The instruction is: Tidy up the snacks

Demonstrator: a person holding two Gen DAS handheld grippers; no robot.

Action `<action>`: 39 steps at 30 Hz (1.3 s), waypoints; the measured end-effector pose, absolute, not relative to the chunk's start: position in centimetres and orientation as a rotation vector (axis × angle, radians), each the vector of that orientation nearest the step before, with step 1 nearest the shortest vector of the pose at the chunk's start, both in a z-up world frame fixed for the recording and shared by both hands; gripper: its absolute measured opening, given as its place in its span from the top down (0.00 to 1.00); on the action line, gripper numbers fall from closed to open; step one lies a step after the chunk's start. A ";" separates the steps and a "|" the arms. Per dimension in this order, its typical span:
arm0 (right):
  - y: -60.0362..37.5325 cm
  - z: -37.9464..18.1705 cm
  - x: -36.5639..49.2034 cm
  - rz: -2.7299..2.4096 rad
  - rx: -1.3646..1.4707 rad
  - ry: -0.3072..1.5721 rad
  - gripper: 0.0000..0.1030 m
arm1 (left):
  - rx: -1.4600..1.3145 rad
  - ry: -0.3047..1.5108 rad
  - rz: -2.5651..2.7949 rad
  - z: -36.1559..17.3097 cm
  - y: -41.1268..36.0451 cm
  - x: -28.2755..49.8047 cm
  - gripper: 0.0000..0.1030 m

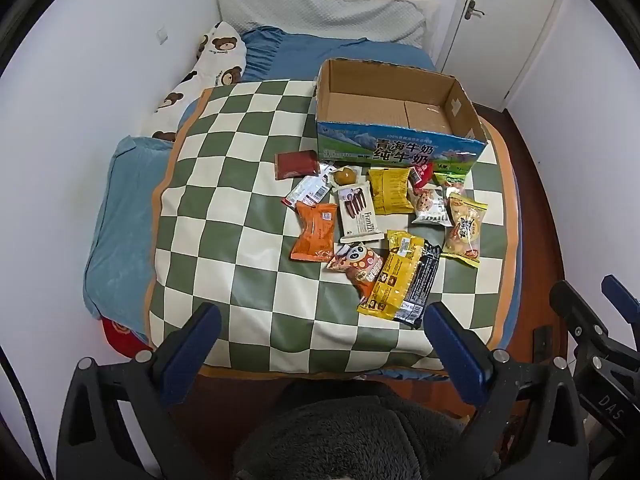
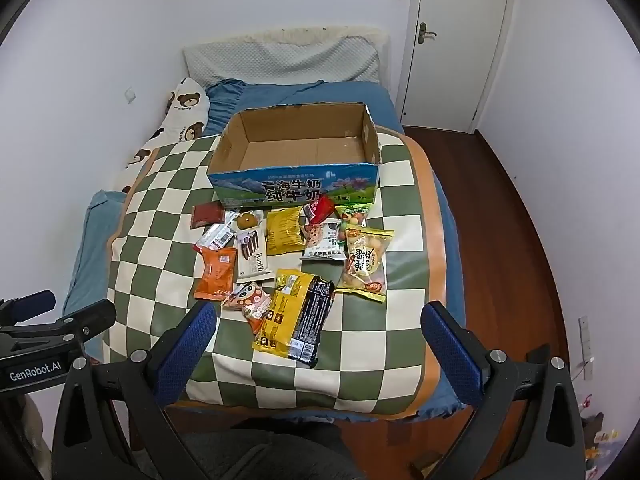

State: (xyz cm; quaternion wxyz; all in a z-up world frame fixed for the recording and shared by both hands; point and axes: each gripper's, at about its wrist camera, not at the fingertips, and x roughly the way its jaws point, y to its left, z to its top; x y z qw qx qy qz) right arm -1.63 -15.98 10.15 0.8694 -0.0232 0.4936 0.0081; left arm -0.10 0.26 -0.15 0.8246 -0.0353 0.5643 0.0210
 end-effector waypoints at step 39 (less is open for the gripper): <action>-16.2 11.4 -2.1 0.008 -0.024 0.995 0.00 | -0.051 1.173 0.038 2.0 0.1 -0.8 0.00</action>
